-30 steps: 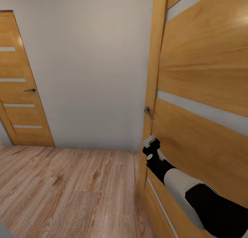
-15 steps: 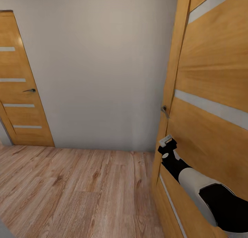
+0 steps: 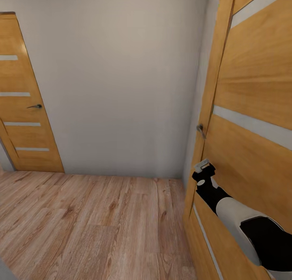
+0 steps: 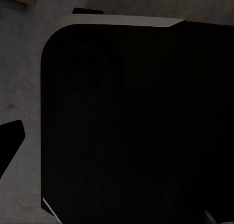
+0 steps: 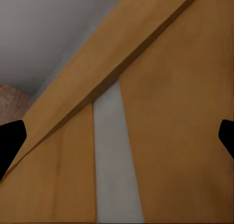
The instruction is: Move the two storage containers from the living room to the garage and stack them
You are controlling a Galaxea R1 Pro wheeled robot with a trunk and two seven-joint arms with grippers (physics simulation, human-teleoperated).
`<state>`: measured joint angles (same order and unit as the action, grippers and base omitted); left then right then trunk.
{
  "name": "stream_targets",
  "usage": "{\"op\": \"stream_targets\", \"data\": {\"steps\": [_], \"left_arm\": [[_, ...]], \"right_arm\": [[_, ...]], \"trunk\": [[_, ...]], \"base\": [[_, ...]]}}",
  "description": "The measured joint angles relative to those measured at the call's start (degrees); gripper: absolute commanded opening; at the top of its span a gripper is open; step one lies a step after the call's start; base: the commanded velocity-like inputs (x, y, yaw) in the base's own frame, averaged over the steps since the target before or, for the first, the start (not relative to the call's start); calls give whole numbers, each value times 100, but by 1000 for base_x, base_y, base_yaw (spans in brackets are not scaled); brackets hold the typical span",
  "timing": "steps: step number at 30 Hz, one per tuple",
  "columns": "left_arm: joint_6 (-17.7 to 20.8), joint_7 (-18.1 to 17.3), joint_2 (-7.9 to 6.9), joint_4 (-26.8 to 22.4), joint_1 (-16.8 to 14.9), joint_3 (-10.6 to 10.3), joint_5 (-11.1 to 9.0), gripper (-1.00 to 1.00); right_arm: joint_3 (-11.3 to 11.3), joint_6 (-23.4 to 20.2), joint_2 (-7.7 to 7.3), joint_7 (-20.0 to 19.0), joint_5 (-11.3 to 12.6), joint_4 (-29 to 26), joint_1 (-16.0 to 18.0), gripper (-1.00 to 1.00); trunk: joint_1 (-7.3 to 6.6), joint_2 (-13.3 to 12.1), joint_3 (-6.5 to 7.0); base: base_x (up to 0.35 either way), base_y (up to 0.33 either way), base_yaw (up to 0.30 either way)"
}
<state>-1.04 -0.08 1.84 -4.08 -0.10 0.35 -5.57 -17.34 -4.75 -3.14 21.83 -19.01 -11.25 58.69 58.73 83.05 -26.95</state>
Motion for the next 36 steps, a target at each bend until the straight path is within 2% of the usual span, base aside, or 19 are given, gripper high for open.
{"op": "stream_targets", "data": {"steps": [11, 15, 21, 34, 35, 36], "left_arm": [[0, 0, 0, 1, 0, 0, 0, 100], [0, 0, 0, -1, 0, 0, 0, 100], [0, 0, -7, -1, 0, 0, 0, 100], [0, 0, -1, -1, 0, 0, 0, 100], [1, 0, -1, -3, 1, 1, 0, 100], [1, 0, -1, -3, 1, 1, 0, 100]], "right_arm": [[193, 0, -203, -13, -6, 8, 0, 100], [223, -7, -197, -13, -27, 5, 1, 100], [389, -18, -166, -13, -53, 2, 1, 100], [446, -53, -154, -40, -44, 6, 0, 100], [572, -61, -50, -32, -25, 16, -1, 100], [576, -62, 41, -36, -26, 16, -1, 100]], "trunk": [[0, 0, 0], [0, 0, 0], [0, 1, 1], [0, 1, 0], [0, 0, 0], [0, 0, 0]], "base": [[0, 0, 0], [0, 0, 0], [0, 0, 0], [0, 0, 0], [0, 0, 0], [0, 0, 0]]}}
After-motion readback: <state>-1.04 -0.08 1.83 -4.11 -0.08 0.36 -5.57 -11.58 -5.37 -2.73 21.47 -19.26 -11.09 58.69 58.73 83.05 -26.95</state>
